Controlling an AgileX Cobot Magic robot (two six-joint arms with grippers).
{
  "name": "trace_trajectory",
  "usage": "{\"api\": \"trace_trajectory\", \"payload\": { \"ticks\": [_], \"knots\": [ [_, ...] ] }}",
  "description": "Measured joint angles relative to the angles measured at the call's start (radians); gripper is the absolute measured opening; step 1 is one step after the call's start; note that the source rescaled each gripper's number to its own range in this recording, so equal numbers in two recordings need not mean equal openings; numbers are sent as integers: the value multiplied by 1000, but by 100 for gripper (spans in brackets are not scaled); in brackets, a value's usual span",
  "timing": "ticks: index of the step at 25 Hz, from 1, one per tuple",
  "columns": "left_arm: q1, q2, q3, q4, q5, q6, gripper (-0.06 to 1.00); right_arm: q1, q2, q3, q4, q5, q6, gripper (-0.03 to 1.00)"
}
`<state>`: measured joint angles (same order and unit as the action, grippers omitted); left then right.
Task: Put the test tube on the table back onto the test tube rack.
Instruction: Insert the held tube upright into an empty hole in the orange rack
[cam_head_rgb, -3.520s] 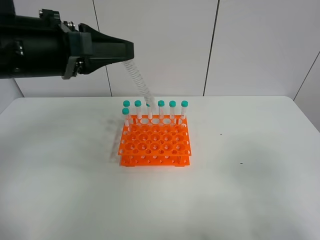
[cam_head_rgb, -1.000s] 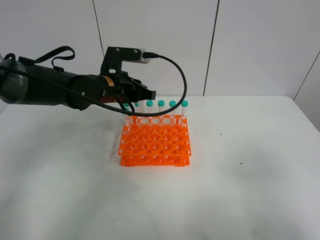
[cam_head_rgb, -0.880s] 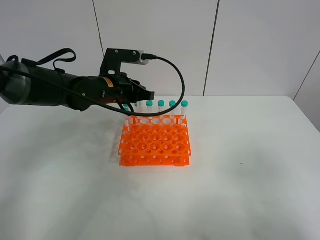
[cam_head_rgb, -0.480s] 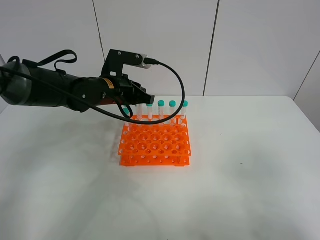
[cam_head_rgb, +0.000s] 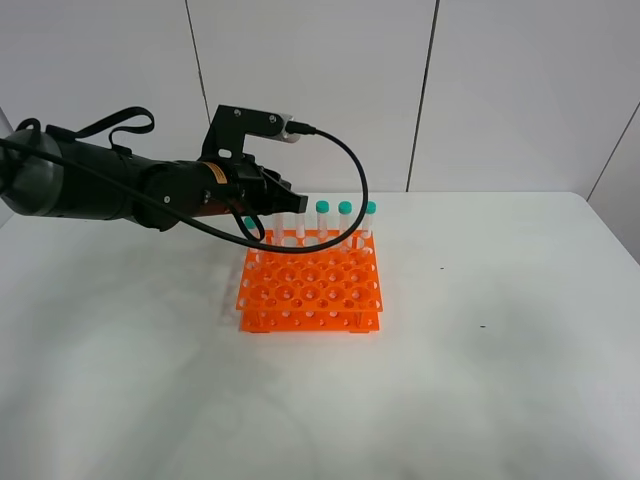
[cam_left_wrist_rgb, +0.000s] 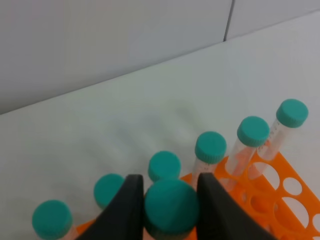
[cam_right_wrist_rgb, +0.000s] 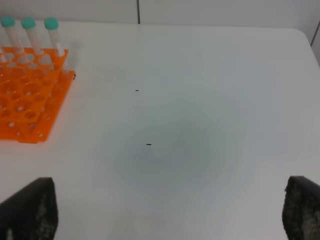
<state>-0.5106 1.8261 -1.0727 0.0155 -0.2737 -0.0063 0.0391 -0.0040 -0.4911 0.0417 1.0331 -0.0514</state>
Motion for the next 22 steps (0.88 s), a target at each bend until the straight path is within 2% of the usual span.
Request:
{"api": "trace_trajectory", "payload": {
  "ticks": [22],
  "knots": [
    [1, 85, 0, 1, -33, -7, 0, 0, 0, 0, 1, 0, 0, 100]
  ]
}}
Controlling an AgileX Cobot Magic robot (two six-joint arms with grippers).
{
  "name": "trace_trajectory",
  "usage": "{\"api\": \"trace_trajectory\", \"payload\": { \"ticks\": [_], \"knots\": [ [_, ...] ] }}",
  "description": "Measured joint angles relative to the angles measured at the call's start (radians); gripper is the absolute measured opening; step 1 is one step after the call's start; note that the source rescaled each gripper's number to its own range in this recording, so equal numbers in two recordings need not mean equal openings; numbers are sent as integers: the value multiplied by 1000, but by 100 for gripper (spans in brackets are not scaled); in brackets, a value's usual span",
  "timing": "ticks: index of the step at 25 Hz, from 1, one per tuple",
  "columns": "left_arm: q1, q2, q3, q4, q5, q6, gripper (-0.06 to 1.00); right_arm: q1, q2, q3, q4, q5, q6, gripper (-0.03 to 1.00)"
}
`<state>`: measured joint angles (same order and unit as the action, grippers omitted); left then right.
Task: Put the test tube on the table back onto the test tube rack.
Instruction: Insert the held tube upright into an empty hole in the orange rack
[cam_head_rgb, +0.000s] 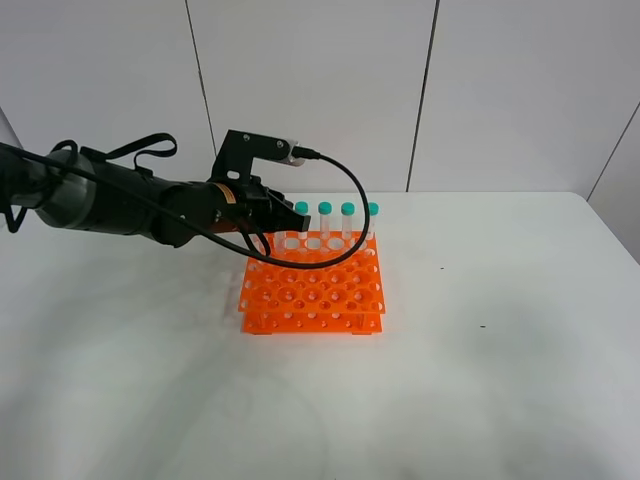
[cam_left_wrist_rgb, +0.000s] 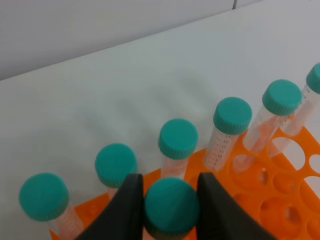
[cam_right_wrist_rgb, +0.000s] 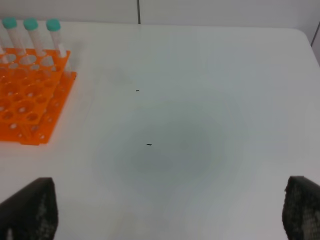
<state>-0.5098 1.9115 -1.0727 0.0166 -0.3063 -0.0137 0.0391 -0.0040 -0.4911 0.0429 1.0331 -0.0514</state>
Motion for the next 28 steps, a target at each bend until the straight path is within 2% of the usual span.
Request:
{"api": "trace_trajectory", "payload": {
  "ticks": [20, 28],
  "knots": [
    [0, 72, 0, 0, -67, -1, 0, 0, 0, 0, 0, 0, 0, 100],
    [3, 73, 0, 0, -71, -74, 0, 0, 0, 0, 0, 0, 0, 100]
  ]
}}
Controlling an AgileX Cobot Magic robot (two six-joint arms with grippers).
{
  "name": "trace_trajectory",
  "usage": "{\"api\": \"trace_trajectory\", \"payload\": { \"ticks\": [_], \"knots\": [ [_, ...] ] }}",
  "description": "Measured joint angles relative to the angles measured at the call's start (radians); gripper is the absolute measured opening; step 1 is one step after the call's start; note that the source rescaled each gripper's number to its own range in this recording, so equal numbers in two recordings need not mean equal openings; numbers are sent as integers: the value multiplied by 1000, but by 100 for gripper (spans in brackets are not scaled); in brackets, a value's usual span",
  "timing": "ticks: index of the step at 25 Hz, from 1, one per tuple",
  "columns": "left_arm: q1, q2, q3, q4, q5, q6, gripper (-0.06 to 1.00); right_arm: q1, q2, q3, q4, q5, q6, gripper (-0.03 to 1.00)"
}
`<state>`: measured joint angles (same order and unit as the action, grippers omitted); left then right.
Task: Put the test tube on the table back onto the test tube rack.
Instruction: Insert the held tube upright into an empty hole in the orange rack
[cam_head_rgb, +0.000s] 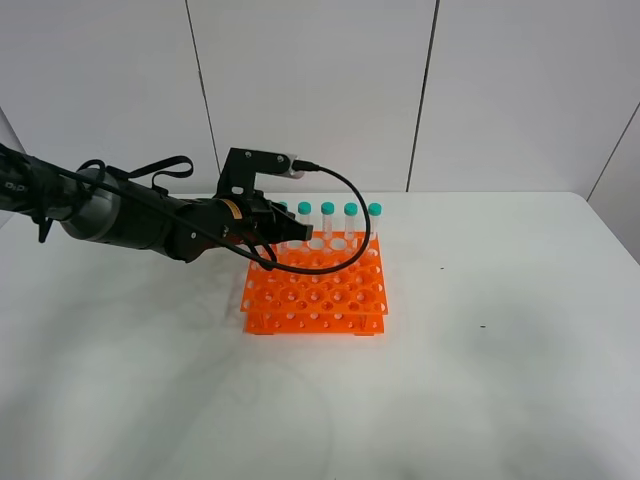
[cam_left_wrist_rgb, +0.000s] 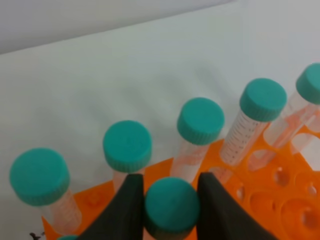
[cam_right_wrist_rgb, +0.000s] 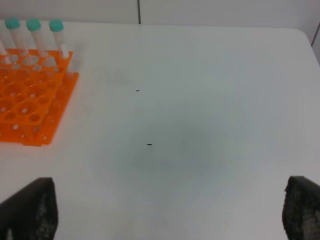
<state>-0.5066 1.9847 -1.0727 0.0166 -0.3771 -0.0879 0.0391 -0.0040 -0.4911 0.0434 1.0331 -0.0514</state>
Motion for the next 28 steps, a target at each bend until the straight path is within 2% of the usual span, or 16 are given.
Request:
{"api": "trace_trajectory", "payload": {
  "ticks": [4, 22, 28],
  "knots": [
    [0, 0, 0, 0, 0, -31, 0, 0, 0, 0, 0, 0, 0, 100],
    [0, 7, 0, 0, -29, -37, 0, 0, 0, 0, 0, 0, 0, 100],
    [0, 9, 0, 0, -44, 19, 0, 0, 0, 0, 0, 0, 0, 100]
  ]
}}
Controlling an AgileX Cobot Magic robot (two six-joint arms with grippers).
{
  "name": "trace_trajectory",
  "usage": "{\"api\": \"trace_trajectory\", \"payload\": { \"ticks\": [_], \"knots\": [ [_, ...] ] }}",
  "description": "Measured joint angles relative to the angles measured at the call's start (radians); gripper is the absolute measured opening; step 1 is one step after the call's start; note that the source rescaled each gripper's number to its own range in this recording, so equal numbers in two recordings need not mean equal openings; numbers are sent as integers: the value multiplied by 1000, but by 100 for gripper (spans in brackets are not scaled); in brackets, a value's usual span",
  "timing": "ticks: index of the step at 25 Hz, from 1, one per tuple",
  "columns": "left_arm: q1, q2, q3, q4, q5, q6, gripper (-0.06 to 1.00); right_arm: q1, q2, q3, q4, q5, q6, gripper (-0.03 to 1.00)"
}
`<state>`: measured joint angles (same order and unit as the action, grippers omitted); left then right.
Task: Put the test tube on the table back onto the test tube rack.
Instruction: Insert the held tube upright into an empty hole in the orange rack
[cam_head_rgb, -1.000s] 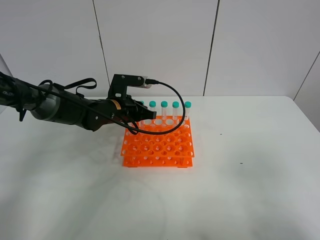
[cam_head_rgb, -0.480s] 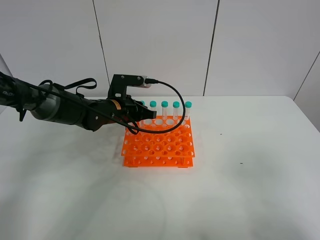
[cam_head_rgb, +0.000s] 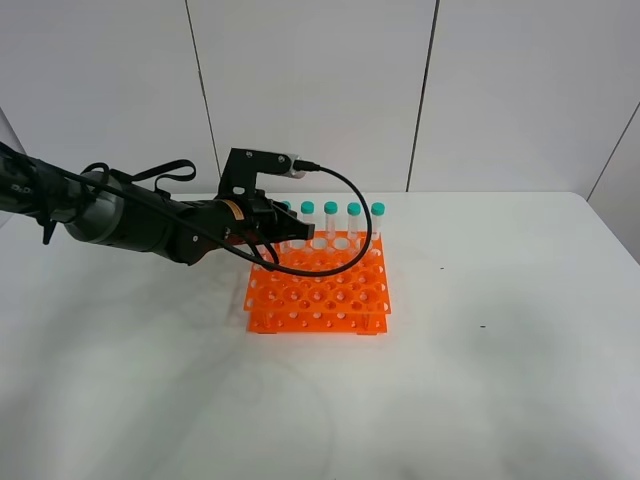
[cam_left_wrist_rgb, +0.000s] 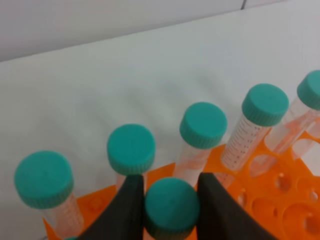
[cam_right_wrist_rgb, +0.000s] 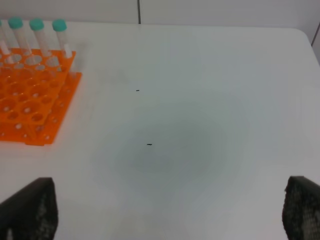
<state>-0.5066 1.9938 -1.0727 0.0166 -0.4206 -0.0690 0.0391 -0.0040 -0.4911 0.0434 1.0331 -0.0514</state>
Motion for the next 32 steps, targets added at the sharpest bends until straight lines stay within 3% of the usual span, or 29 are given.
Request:
{"api": "trace_trajectory", "payload": {
  "ticks": [9, 21, 22, 25, 26, 29, 32],
  "knots": [
    [0, 0, 74, 1, -89, 3, 0, 0, 0, 0, 1, 0, 0, 100],
    [0, 0, 79, 1, -103, -25, 1, 0, 0, 0, 1, 0, 0, 100],
    [0, 0, 79, 1, -103, -36, 5, 0, 0, 0, 1, 0, 0, 100],
    [0, -5, 79, 3, -87, -54, 30, 0, 0, 0, 1, 0, 0, 100],
    [0, -5, 79, 3, -87, -54, 30, 0, 0, 0, 1, 0, 0, 100],
    [-1, -30, 80, 4, -80, -61, 43, 0, 0, 0, 1, 0, 0, 100],
    [-2, -66, 80, 4, -74, -73, 47, 0, 0, 0, 1, 0, 0, 100]
  ]
}}
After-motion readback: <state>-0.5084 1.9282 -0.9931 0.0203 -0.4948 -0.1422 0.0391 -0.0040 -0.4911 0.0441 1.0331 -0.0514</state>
